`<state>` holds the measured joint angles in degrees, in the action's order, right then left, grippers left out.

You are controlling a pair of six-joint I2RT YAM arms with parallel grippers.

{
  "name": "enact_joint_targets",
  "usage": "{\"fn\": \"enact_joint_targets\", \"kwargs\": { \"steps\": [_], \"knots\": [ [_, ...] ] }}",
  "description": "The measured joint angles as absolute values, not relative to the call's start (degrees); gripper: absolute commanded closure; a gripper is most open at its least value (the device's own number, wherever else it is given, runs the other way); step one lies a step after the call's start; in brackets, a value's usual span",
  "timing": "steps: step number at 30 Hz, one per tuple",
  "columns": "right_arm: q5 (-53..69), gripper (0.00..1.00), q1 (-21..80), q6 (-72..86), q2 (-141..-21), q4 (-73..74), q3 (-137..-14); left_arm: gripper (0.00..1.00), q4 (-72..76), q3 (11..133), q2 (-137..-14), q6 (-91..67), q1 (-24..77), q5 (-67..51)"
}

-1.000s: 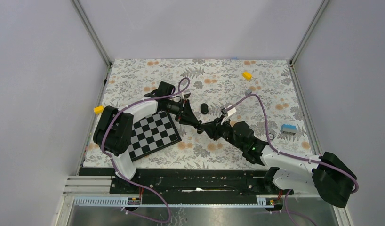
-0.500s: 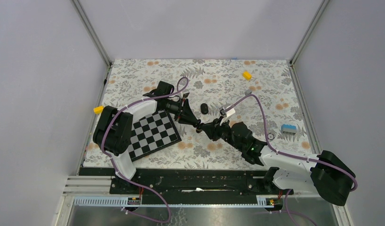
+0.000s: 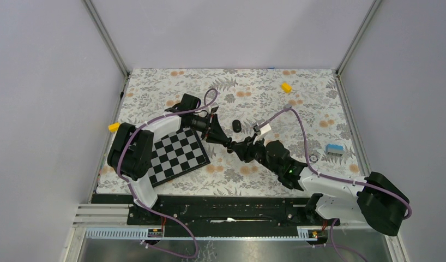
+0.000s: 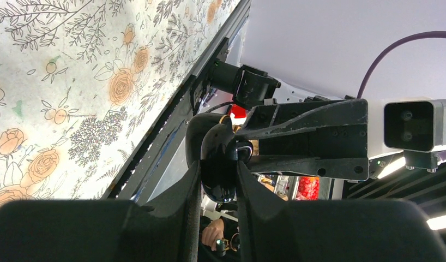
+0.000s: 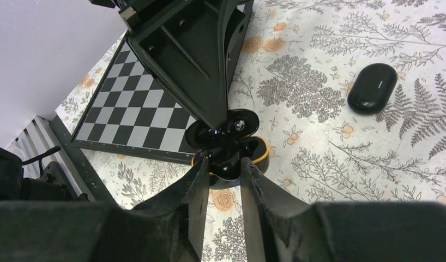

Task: Insert the wireless bluetooth earbuds into the charging case
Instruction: Insert the right earbud into the right side groove of the charging case.

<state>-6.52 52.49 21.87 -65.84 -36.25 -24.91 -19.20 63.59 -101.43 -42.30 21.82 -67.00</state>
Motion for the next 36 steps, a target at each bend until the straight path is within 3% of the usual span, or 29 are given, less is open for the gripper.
{"fn": "enact_joint_targets", "kwargs": {
  "steps": [14, 22, 36],
  "knots": [
    [-8.4, 0.53, 52.6, 22.0, -66.3, -33.5, -27.4, 1.00, -18.2, 63.2, -101.2, -42.2, 21.8, -67.1],
    [-10.0, 0.41, 52.6, 22.5, -66.2, -33.4, -27.5, 1.00, -18.1, 62.5, -101.0, -42.0, 21.8, -67.1],
    [-11.8, 0.38, 52.6, 23.0, -63.8, -31.4, -28.3, 1.00, -18.1, 62.5, -100.9, -41.3, 21.8, -67.0]
  ]
}}
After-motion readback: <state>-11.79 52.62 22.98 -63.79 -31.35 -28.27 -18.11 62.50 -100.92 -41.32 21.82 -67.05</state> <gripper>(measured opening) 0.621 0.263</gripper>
